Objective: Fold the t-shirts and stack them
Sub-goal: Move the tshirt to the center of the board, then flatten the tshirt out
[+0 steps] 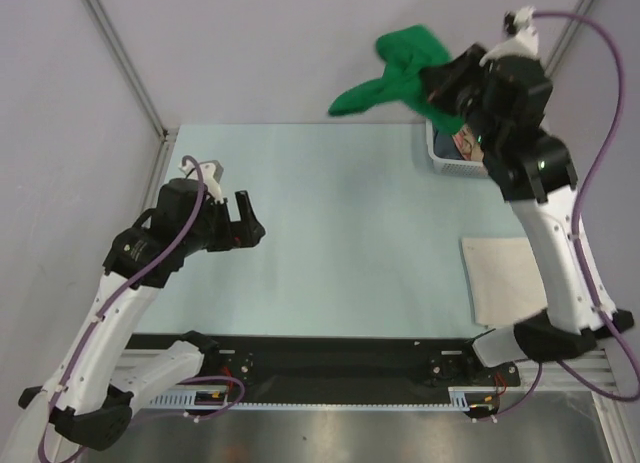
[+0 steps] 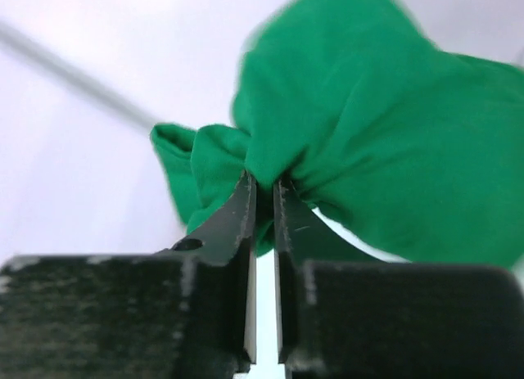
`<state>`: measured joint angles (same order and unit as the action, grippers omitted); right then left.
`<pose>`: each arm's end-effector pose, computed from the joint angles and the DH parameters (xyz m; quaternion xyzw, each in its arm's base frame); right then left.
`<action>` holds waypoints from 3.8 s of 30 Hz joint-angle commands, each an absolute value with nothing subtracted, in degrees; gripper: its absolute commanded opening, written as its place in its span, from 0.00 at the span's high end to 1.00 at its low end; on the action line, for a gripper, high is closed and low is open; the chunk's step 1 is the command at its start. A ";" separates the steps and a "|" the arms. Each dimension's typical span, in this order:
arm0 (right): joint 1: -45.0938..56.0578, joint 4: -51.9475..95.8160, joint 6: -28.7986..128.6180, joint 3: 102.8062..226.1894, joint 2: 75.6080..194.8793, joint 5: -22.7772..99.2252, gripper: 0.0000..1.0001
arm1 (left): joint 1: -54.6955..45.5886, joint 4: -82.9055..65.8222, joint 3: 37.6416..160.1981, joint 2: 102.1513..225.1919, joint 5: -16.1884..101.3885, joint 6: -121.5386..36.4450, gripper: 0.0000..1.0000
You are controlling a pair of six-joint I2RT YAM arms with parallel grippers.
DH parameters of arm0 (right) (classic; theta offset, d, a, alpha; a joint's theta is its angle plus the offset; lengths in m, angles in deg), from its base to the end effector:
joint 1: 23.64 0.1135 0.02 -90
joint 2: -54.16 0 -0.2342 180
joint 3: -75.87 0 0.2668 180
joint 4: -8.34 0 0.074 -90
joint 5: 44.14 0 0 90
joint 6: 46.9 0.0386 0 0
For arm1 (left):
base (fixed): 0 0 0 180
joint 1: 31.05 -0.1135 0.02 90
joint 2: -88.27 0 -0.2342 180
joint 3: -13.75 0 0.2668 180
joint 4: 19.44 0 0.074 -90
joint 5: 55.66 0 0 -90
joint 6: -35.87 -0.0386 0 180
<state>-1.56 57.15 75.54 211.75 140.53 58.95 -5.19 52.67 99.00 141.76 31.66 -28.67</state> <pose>0.2720 0.1009 0.5515 0.1438 0.6880 0.2525 0.6650 0.1747 -0.0827 0.3693 -0.0067 0.9074 -0.1626 0.3875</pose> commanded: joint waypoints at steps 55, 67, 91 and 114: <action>10.72 53.33 75.70 145.38 143.19 25.82 0.45 | 2.87 16.15 84.76 177.23 41.46 -20.64 0.57; 9.84 54.21 73.59 150.56 148.91 27.50 0.46 | 2.87 15.09 86.25 178.26 42.61 -19.59 0.53; 9.75 53.68 73.51 148.10 147.06 28.11 0.48 | 3.49 21.25 87.31 183.89 38.11 -14.14 0.48; 18.52 56.17 74.38 158.56 133.37 23.02 1.00 | 3.58 34.17 115.42 148.77 15.61 -39.34 1.00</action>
